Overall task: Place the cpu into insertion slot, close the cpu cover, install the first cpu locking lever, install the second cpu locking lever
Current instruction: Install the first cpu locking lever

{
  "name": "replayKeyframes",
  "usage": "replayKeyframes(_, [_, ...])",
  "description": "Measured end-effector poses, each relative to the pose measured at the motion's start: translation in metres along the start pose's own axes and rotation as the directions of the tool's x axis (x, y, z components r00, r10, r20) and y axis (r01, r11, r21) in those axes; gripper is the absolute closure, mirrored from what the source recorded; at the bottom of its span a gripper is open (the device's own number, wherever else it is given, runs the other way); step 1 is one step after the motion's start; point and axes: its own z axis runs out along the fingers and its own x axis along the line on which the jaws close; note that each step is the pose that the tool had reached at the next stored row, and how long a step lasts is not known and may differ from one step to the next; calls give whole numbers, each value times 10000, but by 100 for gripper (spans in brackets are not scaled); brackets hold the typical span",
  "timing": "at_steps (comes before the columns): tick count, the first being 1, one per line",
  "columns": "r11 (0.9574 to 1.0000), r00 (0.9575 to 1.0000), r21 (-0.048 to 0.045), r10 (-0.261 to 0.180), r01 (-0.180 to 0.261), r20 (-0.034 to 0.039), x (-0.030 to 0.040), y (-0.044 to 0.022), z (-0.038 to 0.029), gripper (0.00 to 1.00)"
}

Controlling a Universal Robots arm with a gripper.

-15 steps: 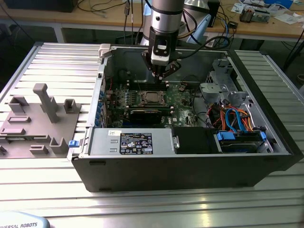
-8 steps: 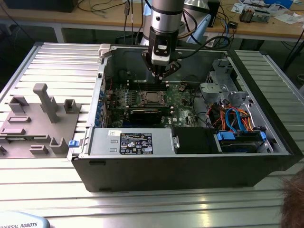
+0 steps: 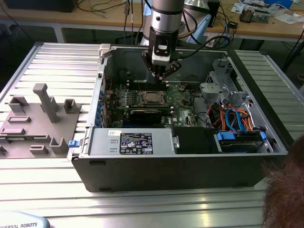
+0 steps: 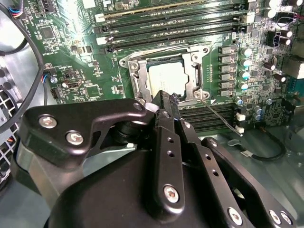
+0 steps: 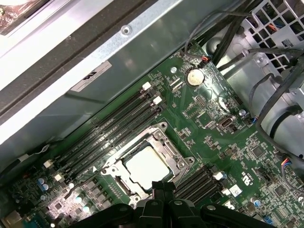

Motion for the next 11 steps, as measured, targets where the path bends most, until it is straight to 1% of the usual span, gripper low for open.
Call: replayKeyframes(11, [9999,9999,-2,-149,149,4,0,0,0,89])
